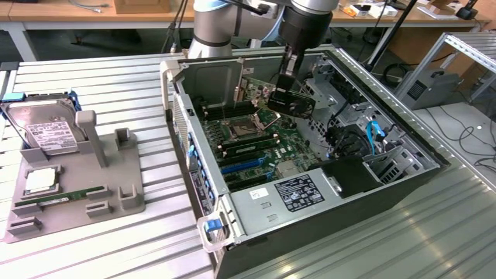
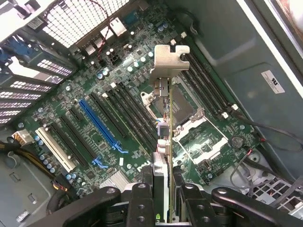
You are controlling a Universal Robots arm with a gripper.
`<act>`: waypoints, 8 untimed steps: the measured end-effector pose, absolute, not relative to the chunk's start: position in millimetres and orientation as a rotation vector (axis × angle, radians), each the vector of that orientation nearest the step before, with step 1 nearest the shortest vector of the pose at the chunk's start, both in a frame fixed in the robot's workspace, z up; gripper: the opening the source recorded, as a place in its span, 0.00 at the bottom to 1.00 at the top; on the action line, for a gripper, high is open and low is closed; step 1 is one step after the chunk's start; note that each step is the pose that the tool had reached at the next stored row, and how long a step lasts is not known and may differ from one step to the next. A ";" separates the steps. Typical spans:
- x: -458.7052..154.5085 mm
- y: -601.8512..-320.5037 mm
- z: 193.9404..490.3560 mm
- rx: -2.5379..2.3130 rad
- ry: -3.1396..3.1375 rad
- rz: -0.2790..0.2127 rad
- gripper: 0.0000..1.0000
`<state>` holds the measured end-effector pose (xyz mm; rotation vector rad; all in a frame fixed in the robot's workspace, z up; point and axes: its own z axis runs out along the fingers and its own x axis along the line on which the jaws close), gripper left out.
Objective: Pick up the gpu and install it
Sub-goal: 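Insert the gpu into the slot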
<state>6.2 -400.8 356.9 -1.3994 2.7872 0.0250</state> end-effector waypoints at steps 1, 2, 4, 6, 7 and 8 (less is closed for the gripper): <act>6.2 -400.8 356.9 -1.406 2.784 0.025 0.27; 6.2 -400.8 356.9 -1.411 2.782 0.025 0.27; 6.3 -400.8 356.9 -1.419 2.777 0.025 0.27; 6.3 -400.8 356.9 -1.447 2.763 0.026 0.27; 6.3 -400.8 356.9 -1.461 2.756 0.026 0.27; 6.3 -400.8 356.9 -1.478 2.747 0.026 0.27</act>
